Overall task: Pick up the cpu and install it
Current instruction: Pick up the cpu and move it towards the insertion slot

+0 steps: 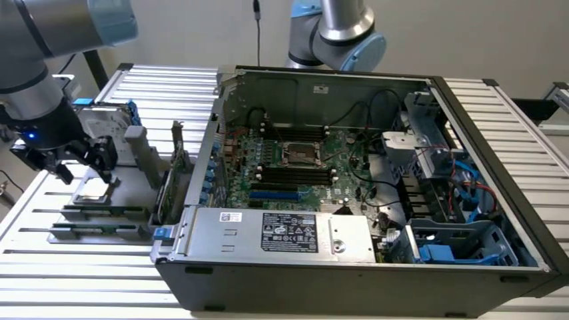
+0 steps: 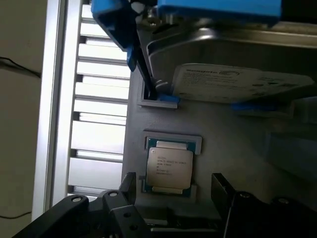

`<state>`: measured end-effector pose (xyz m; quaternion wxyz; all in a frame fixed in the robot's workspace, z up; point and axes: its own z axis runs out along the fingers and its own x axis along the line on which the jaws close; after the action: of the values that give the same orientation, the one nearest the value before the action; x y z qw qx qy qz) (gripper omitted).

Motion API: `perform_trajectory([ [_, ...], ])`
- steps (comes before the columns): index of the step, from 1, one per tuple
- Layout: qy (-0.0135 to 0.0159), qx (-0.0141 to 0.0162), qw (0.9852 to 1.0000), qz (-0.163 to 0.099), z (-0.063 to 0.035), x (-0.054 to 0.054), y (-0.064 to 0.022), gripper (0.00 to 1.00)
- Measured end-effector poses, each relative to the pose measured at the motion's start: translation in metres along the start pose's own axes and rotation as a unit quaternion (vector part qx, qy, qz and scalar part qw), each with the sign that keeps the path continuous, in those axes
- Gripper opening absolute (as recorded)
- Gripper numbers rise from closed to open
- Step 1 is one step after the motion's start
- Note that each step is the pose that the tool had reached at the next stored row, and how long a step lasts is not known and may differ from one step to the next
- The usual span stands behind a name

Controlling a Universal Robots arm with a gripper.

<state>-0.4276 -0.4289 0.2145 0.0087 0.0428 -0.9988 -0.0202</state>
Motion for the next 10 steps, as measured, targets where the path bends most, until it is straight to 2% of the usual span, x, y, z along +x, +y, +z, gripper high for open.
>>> perform_trajectory([
  [5, 0.0003, -0.0007, 1.0000, 0.008, 0.0069, 0.0000, -0.0012, 0.71],
  [10, 0.0039, -0.0045, 0.9998, 0.019, 0.0094, 0.0000, -0.0012, 0.71],
])
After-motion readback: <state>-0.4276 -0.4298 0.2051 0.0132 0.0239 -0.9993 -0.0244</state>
